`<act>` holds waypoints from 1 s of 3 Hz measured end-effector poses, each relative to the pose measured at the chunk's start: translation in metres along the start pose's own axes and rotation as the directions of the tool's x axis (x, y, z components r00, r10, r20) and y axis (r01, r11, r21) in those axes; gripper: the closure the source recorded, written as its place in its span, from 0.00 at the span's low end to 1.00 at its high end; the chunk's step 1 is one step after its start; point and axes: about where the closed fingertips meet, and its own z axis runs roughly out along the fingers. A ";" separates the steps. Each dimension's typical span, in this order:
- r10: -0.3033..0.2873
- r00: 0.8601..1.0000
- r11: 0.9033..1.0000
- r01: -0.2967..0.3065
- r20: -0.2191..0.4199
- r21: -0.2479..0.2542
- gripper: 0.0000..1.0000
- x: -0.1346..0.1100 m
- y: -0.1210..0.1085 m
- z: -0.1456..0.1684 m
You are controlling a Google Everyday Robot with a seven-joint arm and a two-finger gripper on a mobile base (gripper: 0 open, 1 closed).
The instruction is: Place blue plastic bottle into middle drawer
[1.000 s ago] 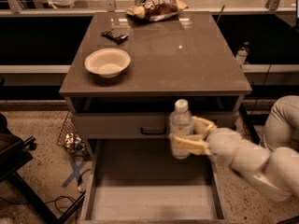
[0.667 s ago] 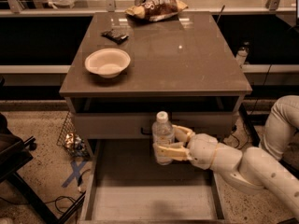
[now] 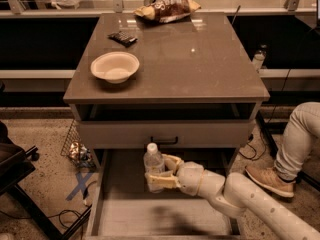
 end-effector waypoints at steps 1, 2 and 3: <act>0.036 0.999 0.999 -0.036 -0.002 0.005 1.00 0.039 0.003 0.008; 0.036 0.999 0.999 -0.036 -0.002 0.005 1.00 0.039 0.003 0.008; 0.084 0.996 0.996 -0.083 0.015 -0.034 1.00 0.068 0.001 0.025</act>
Offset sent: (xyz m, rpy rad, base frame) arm -0.0030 0.0096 -0.0323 0.0071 0.0276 -0.0033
